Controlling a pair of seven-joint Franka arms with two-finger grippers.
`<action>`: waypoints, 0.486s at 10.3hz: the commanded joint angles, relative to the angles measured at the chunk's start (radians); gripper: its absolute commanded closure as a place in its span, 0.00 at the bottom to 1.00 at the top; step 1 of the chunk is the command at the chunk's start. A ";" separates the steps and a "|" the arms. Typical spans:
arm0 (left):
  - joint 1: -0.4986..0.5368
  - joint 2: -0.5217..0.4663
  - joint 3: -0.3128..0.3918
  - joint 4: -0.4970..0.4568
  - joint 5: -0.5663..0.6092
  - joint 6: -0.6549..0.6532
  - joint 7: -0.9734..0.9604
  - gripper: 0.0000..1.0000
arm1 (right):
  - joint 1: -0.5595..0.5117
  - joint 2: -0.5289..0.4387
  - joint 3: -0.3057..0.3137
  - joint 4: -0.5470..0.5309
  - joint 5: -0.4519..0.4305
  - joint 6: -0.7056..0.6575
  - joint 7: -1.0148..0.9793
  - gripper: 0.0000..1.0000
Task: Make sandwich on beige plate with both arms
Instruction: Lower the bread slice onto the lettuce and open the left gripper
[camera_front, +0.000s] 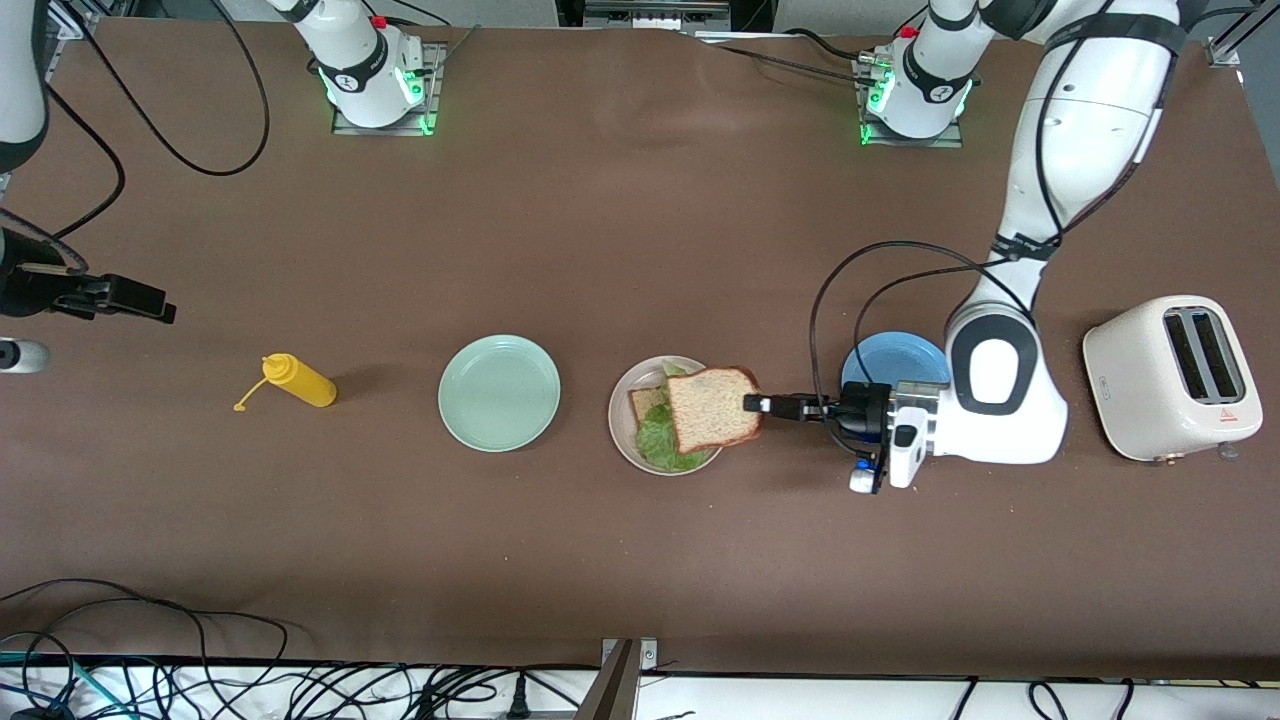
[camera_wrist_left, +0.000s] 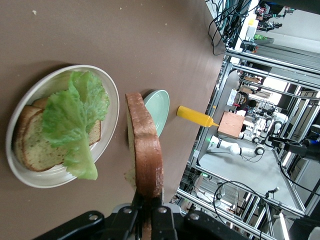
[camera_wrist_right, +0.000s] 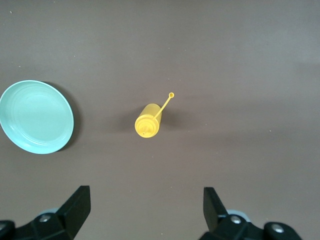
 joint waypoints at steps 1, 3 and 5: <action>-0.044 -0.010 0.012 -0.040 -0.066 0.062 0.035 1.00 | 0.024 -0.098 -0.011 -0.138 -0.051 0.059 0.016 0.00; -0.061 -0.009 0.012 -0.068 -0.099 0.100 0.075 1.00 | 0.027 -0.114 0.026 -0.154 -0.091 0.050 0.016 0.00; -0.090 0.002 0.012 -0.080 -0.135 0.149 0.108 1.00 | 0.031 -0.100 0.029 -0.149 -0.097 0.072 0.020 0.00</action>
